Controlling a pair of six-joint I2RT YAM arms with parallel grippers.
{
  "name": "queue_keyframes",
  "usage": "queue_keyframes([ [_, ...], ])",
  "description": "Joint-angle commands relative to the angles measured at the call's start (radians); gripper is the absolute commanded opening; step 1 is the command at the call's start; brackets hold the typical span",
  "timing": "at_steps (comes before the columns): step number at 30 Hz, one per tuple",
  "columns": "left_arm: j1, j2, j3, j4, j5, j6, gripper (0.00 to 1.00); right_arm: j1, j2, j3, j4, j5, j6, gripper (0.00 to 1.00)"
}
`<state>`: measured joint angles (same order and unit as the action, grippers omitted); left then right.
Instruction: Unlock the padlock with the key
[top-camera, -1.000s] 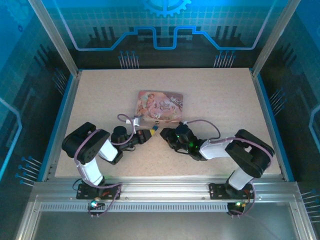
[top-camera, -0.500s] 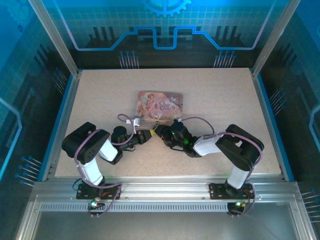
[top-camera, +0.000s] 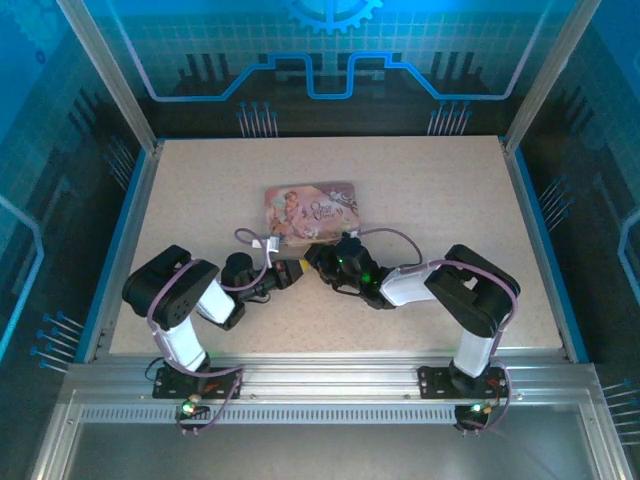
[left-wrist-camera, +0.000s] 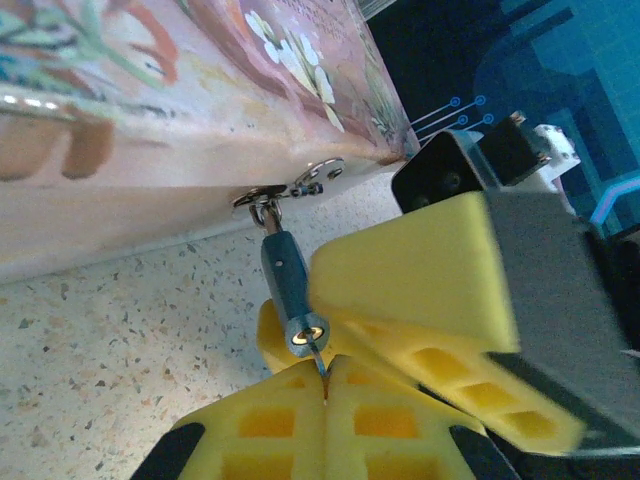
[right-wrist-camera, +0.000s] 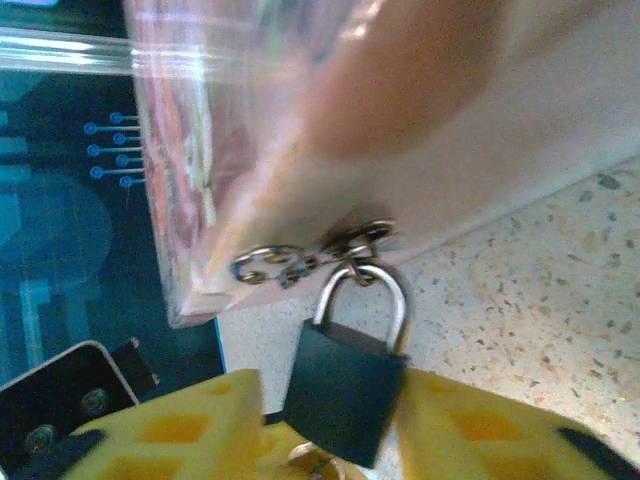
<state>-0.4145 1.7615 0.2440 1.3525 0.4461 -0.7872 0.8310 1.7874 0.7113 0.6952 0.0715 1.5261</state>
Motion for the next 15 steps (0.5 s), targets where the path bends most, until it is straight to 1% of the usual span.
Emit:
queue_keyframes([
  [1, -0.006, 0.015, -0.018, 0.049, 0.044, 0.015, 0.00, -0.001, 0.013, 0.023, 0.003, 0.011, 0.000, 0.26],
  [4, -0.007, 0.033, -0.021, 0.048, 0.044, 0.034, 0.00, -0.003, 0.006, 0.013, -0.003, 0.016, 0.002, 0.18],
  [7, -0.008, 0.042, -0.028, 0.047, 0.032, 0.059, 0.00, -0.004, -0.011, 0.007, -0.030, 0.021, -0.005, 0.13],
  [11, -0.015, 0.058, -0.038, 0.046, 0.013, 0.091, 0.00, -0.006, -0.051, 0.021, -0.117, 0.033, -0.049, 0.12],
  [15, -0.034, 0.079, -0.040, 0.046, -0.014, 0.118, 0.00, -0.006, -0.086, 0.055, -0.231, 0.030, -0.108, 0.16],
])
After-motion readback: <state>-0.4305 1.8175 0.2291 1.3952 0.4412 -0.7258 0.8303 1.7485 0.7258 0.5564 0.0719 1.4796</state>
